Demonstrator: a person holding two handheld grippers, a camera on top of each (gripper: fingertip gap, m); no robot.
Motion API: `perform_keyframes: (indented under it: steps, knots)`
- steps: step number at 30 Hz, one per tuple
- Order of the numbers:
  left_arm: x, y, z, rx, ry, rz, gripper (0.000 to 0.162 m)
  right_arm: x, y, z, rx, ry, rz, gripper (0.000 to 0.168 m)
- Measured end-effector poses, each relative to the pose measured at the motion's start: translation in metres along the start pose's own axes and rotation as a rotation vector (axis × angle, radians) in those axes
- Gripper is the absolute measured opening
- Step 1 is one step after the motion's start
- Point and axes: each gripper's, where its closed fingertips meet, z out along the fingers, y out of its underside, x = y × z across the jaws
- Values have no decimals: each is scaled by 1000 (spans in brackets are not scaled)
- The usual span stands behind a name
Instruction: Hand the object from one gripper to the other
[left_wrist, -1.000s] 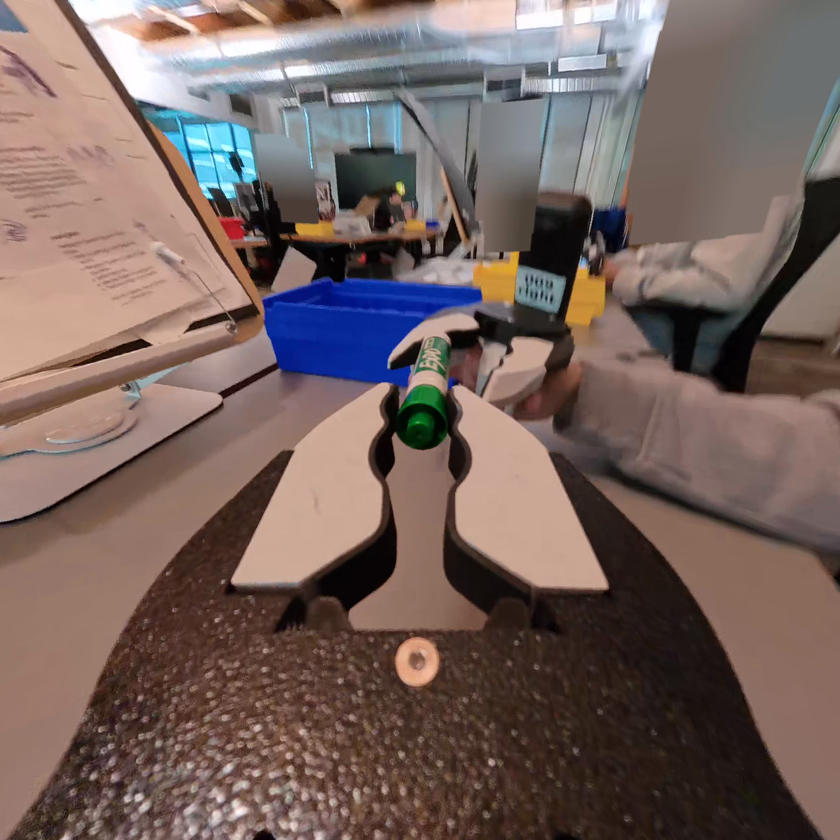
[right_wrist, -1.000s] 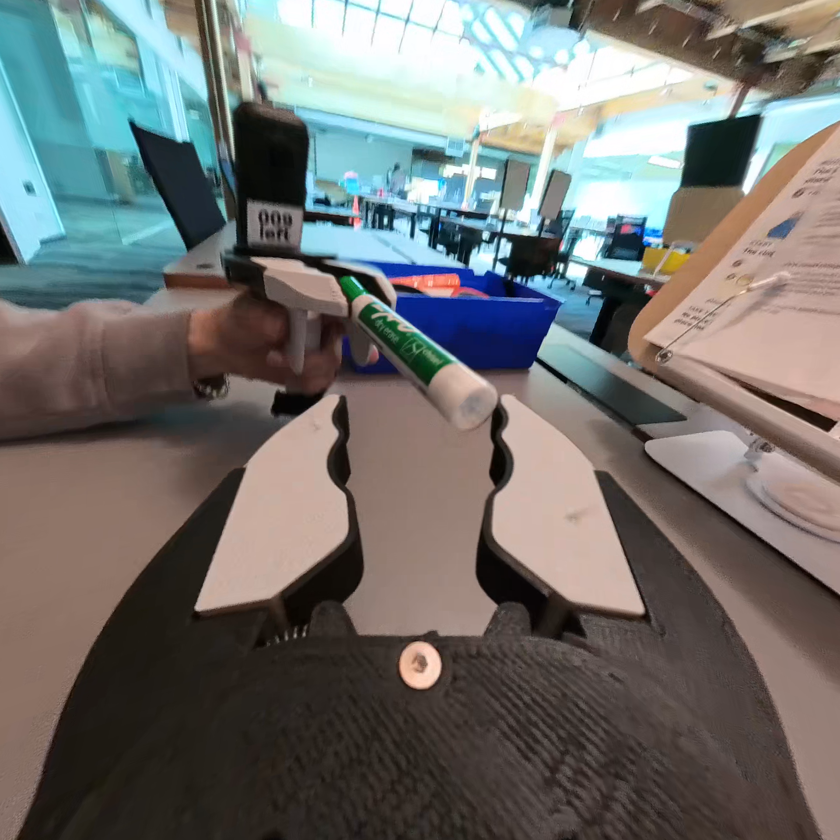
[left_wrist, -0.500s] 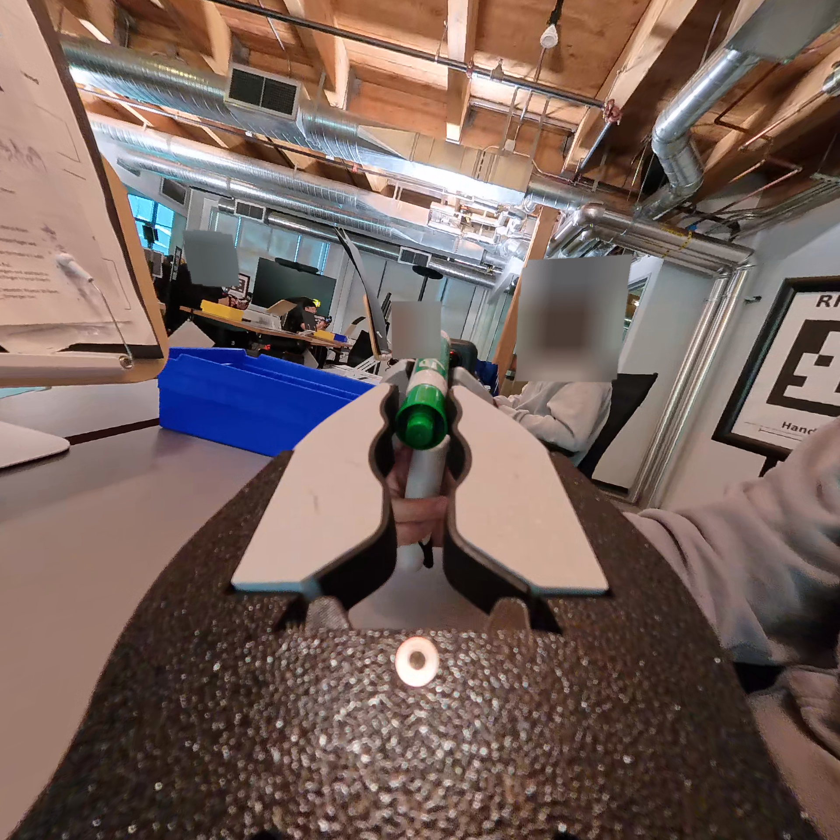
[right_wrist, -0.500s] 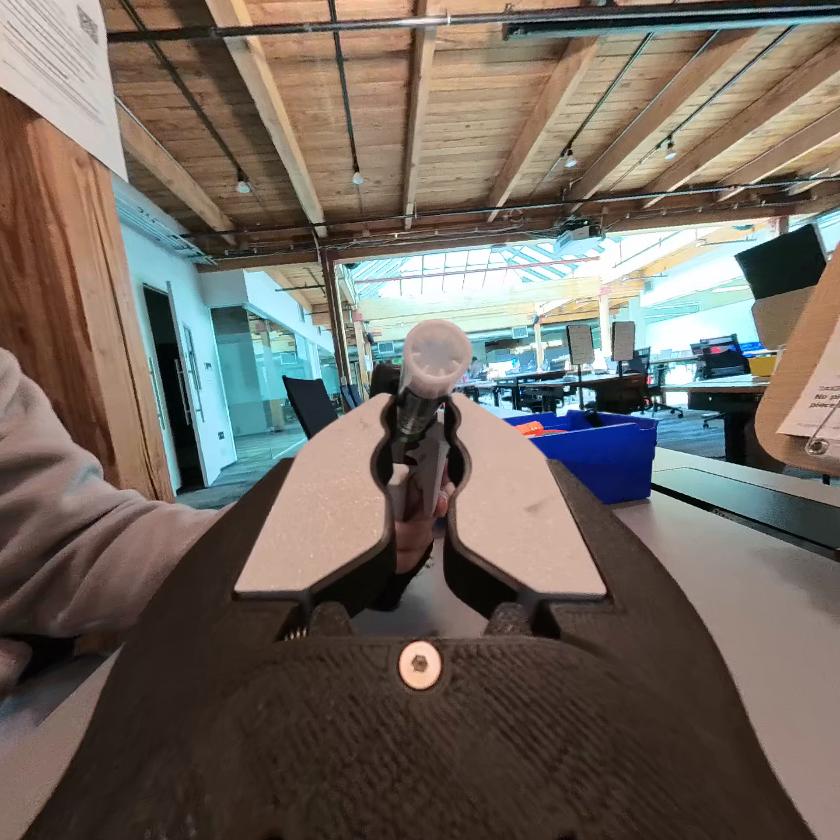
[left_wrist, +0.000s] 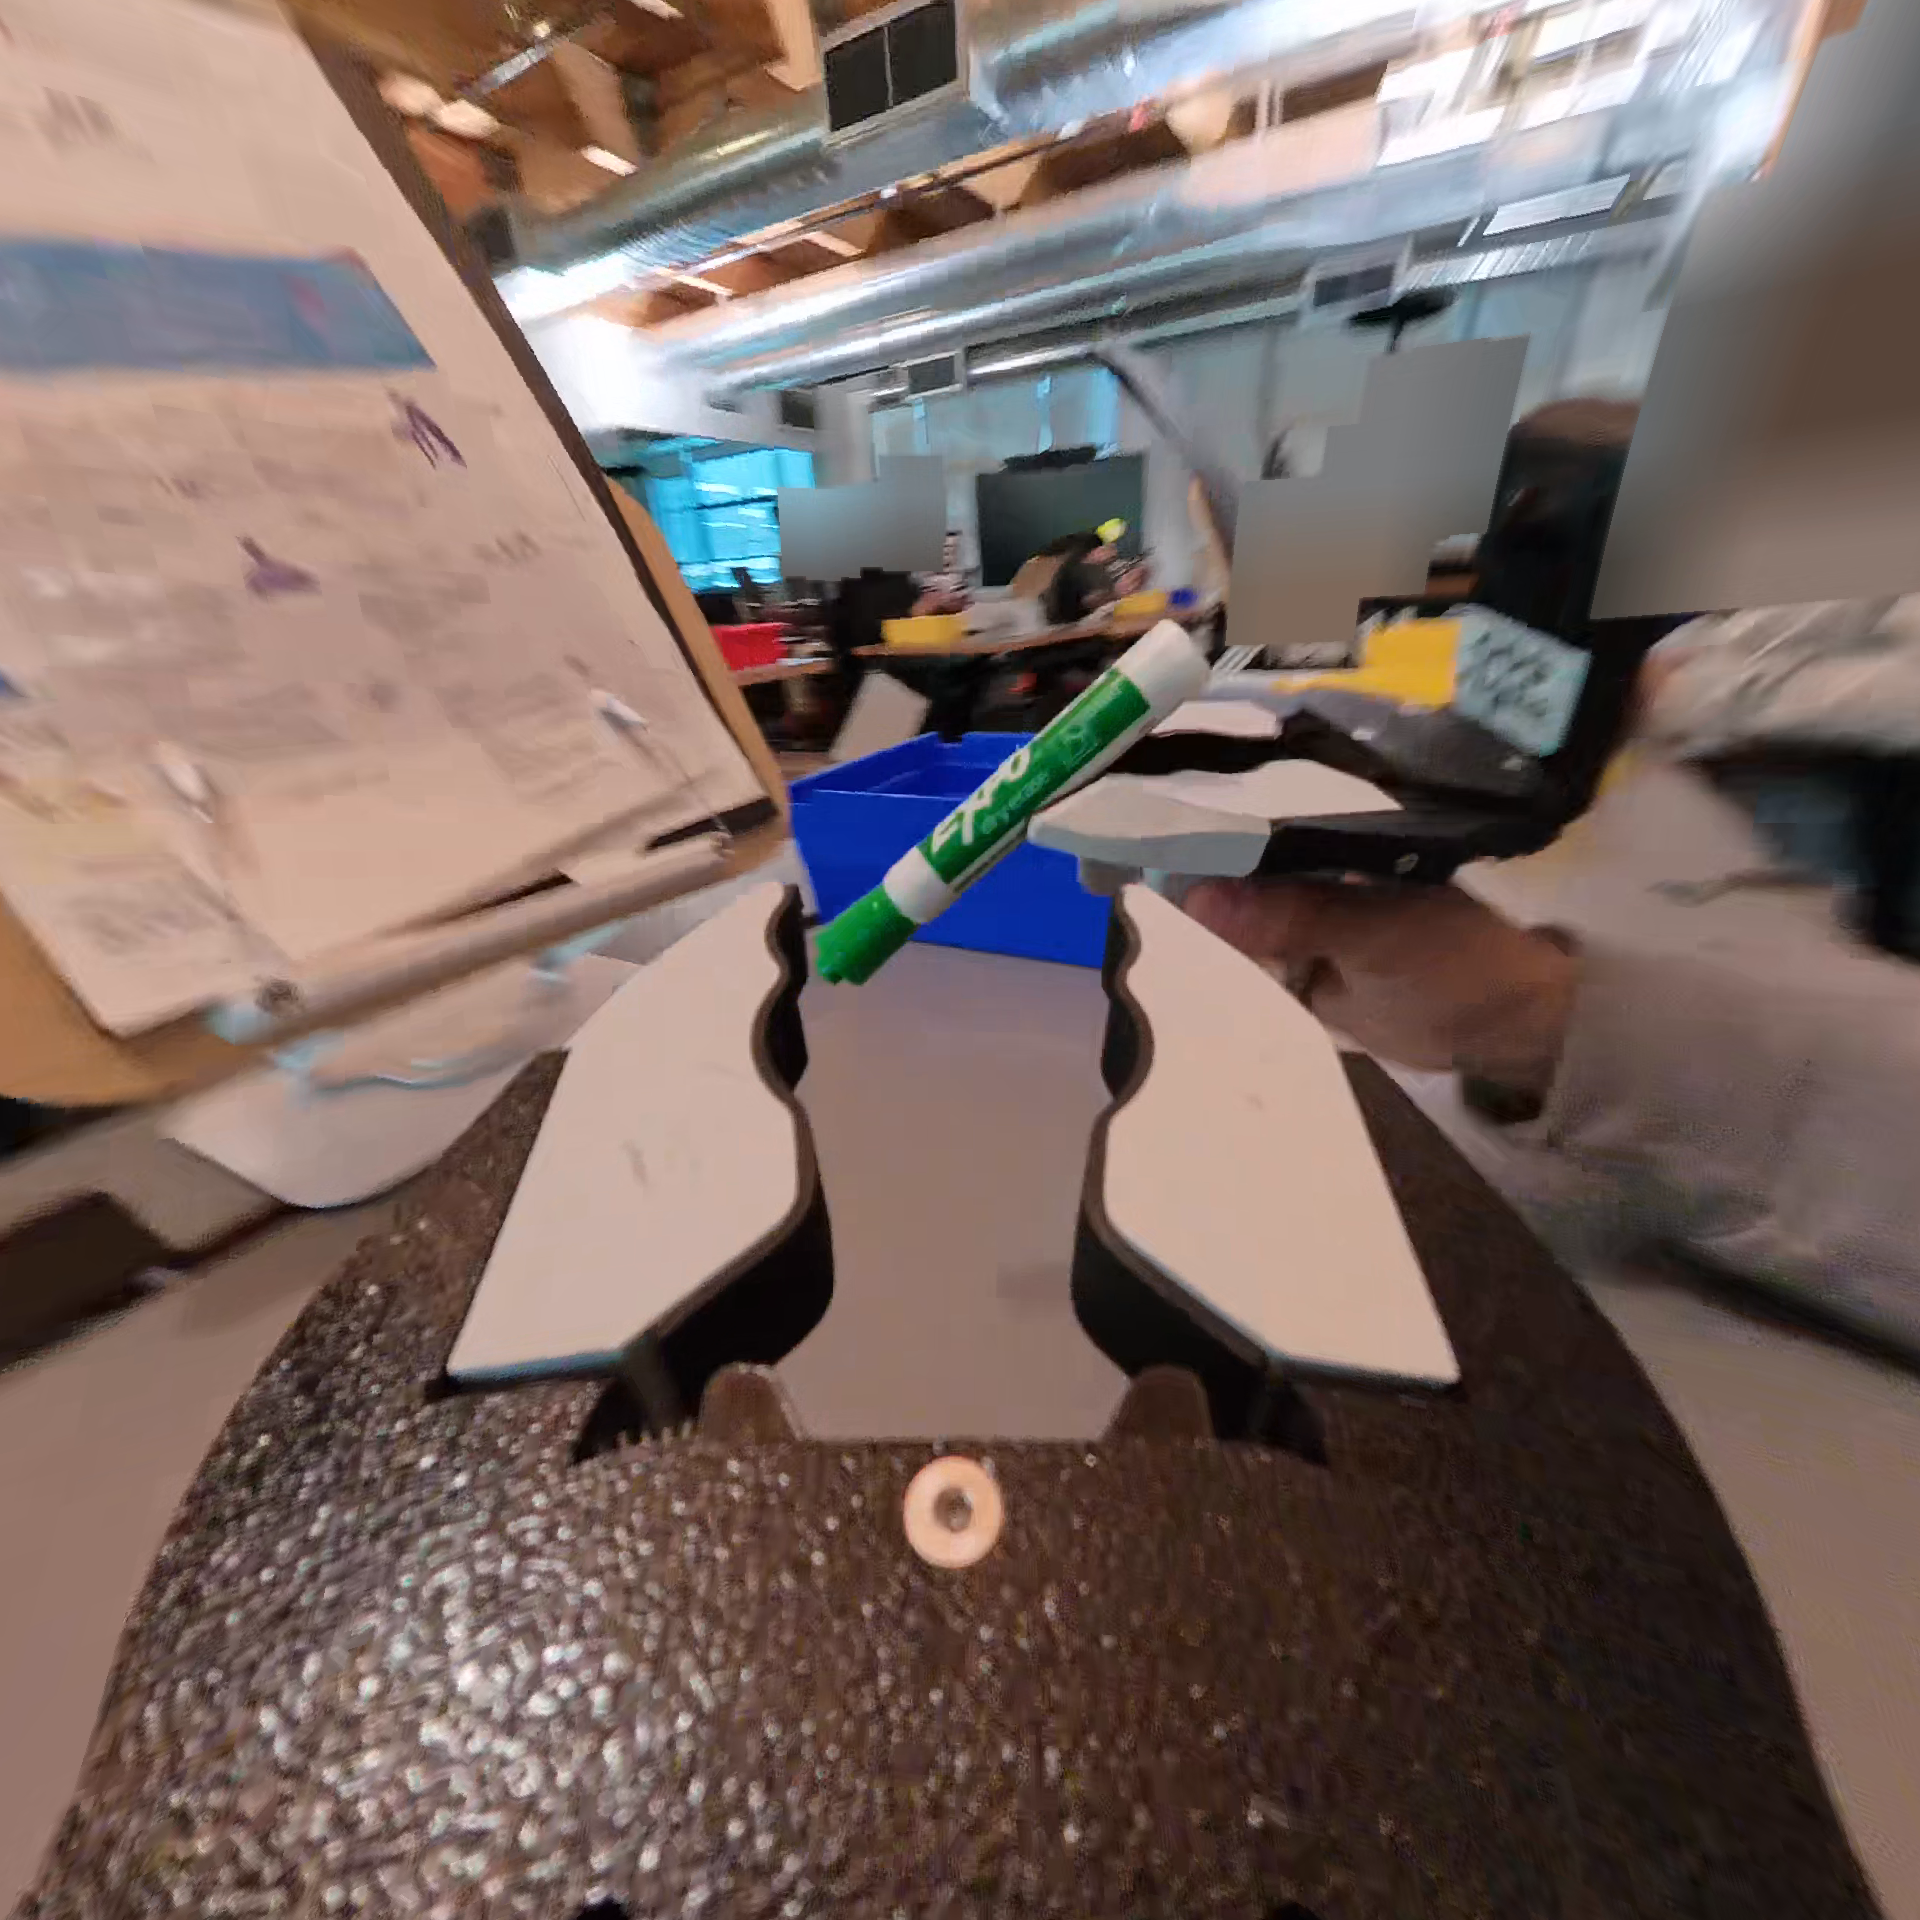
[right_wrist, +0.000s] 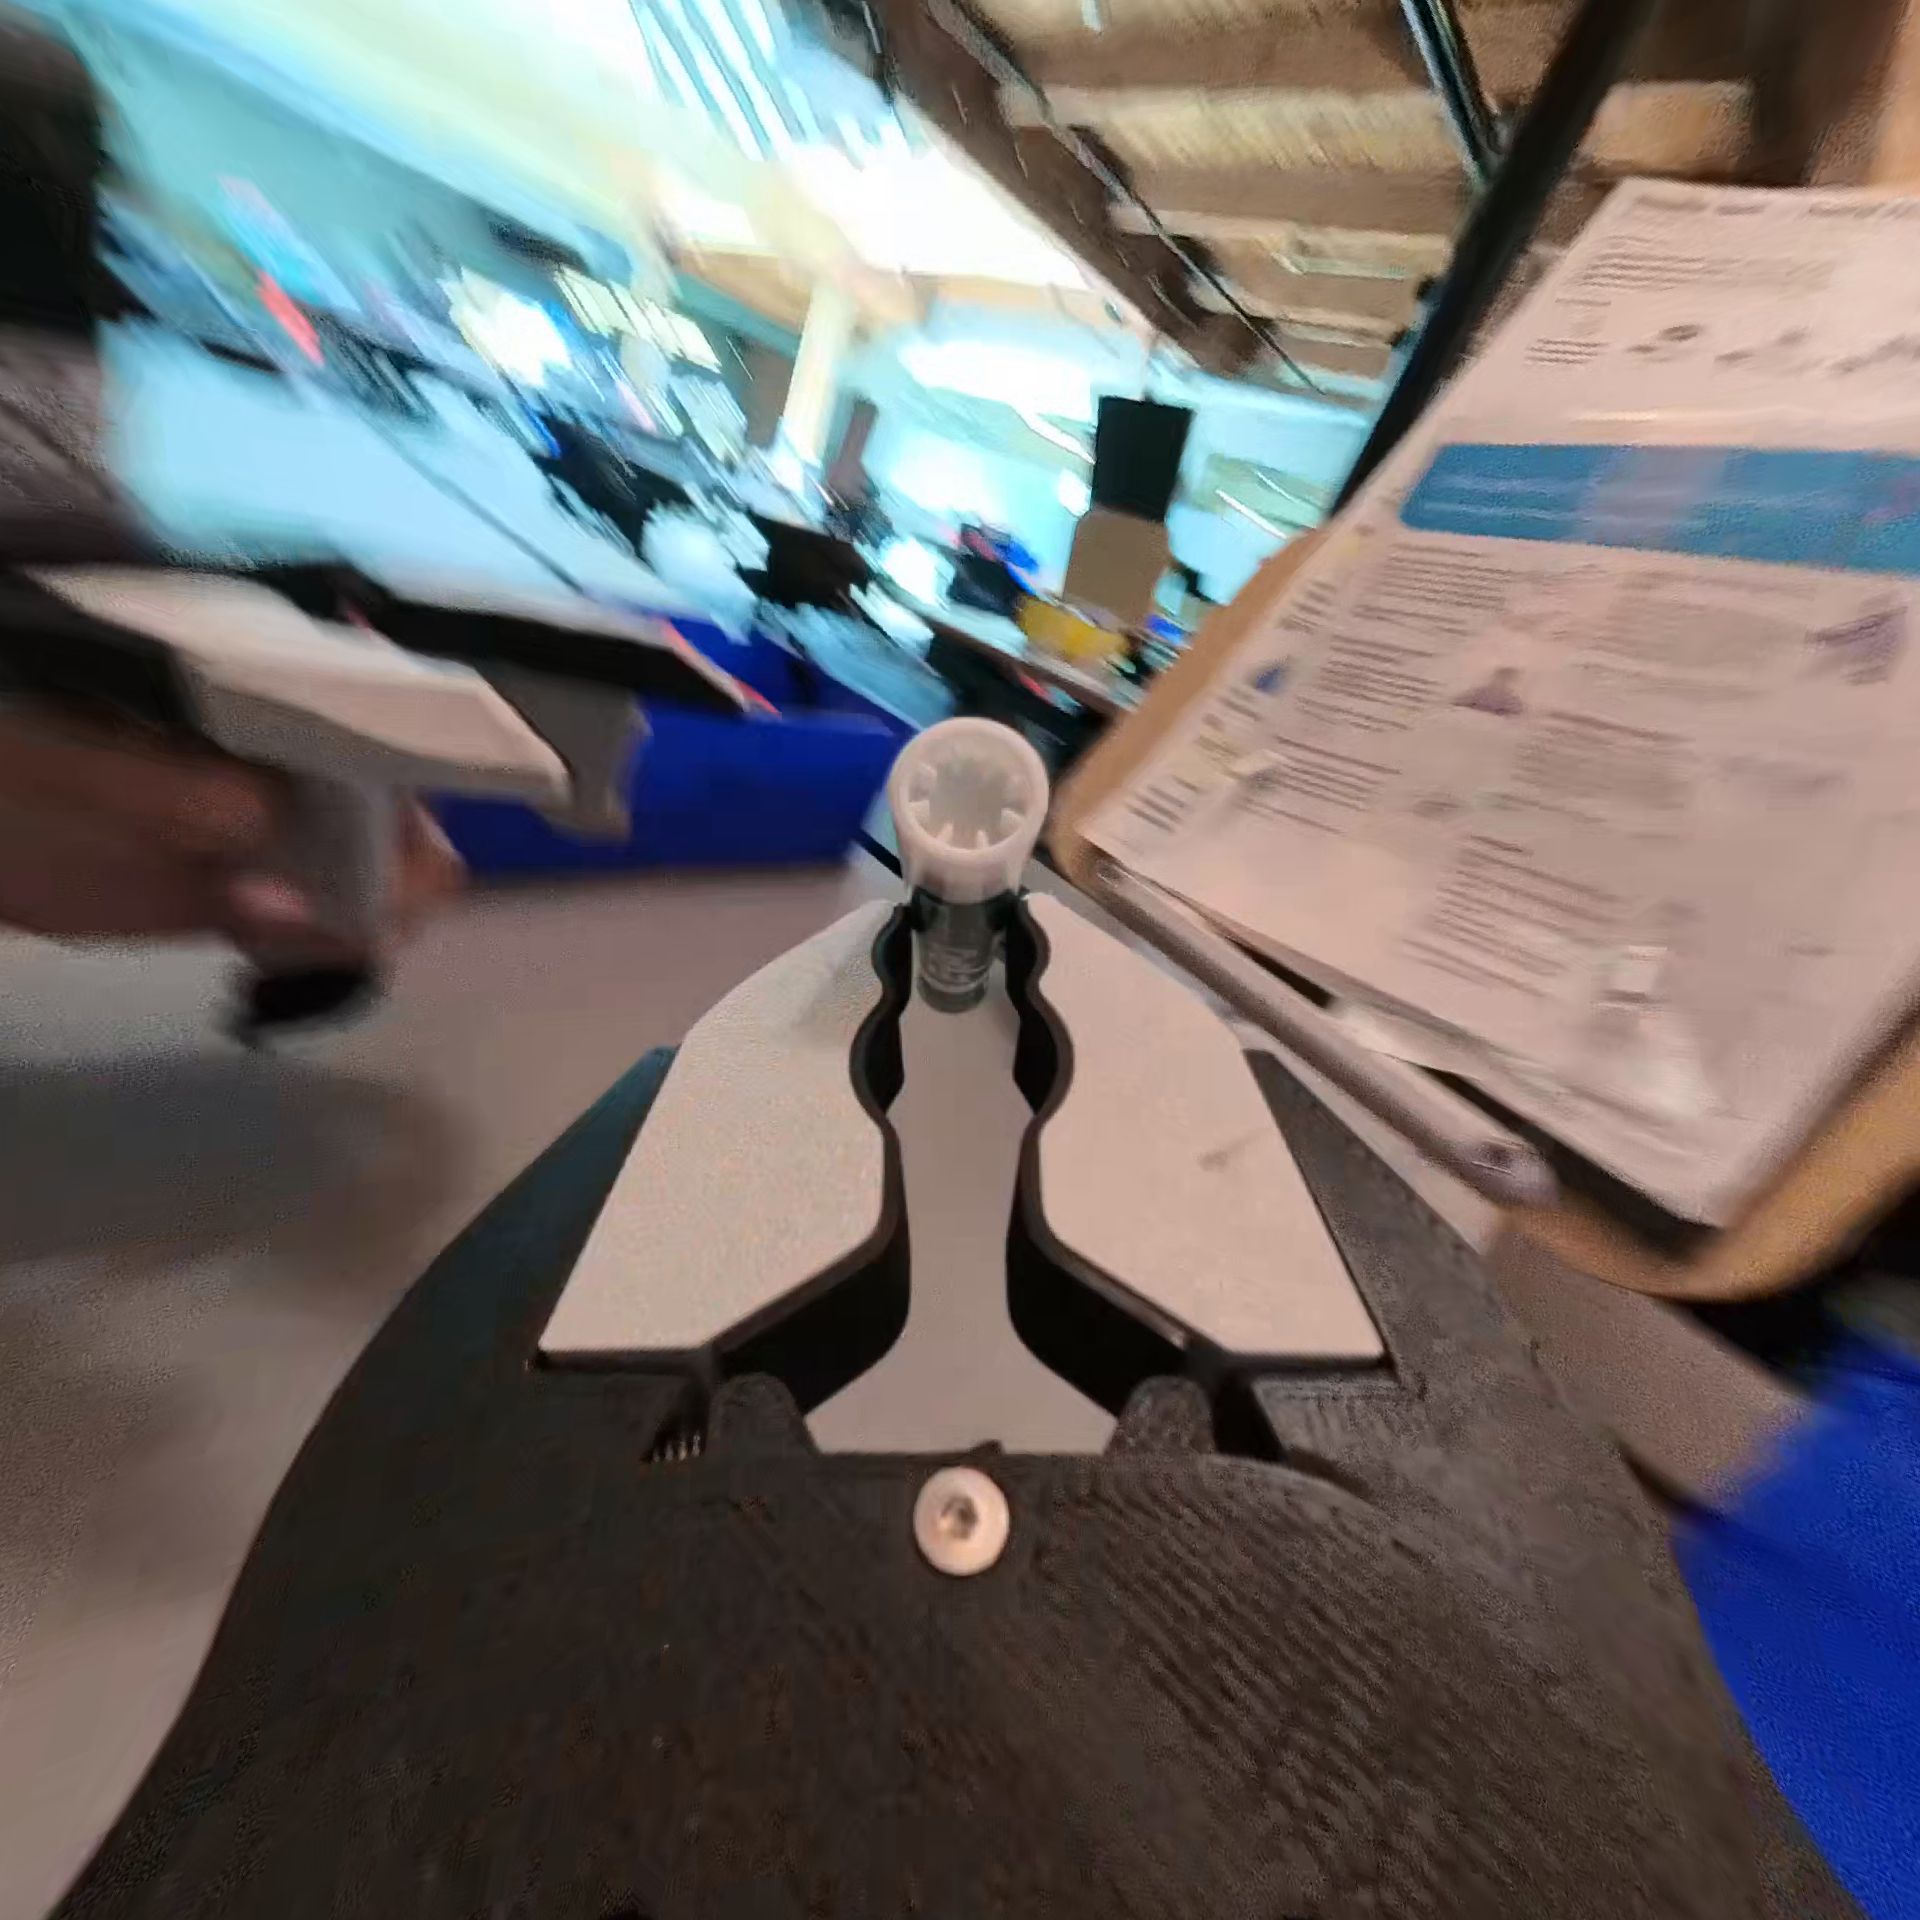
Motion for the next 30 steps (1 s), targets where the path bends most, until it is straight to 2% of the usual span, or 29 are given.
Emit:
perform_keyframes:
  steps: [2, 5, 10, 17, 22, 26, 27, 29, 30]
  knots:
    - [8, -3, 7, -31, -59, 140, 49, 10, 12, 1, -140, 155, -242, 18]
    - [19, 5, 18, -92, -108, 259, 43, 7, 24, 8, -252, 230, -453, 18]
    - [24, 15, 26, -132, -148, 327, 38, -2, 31, 15, -321, 235, -658, 18]
    - [16, 24, 25, -182, -187, 338, 30, -14, 32, 23, -341, 224, -790, 17]
    - [13, 28, 25, -207, -208, 354, 23, -18, 32, 25, -338, 221, -807, 17]
    - [6, 24, 22, -199, -226, 308, 20, -22, 34, 26, -281, 172, -692, 17]
    - [3, 21, 20, -187, -236, 276, 20, -23, 32, 25, -237, 156, -617, 20]
    - [-4, 16, 16, -145, -230, 165, 20, -17, 23, 19, -120, 154, -470, 40]
    - [-8, 13, 13, -114, -213, 76, 20, -14, 22, 16, -81, 141, -402, 45]
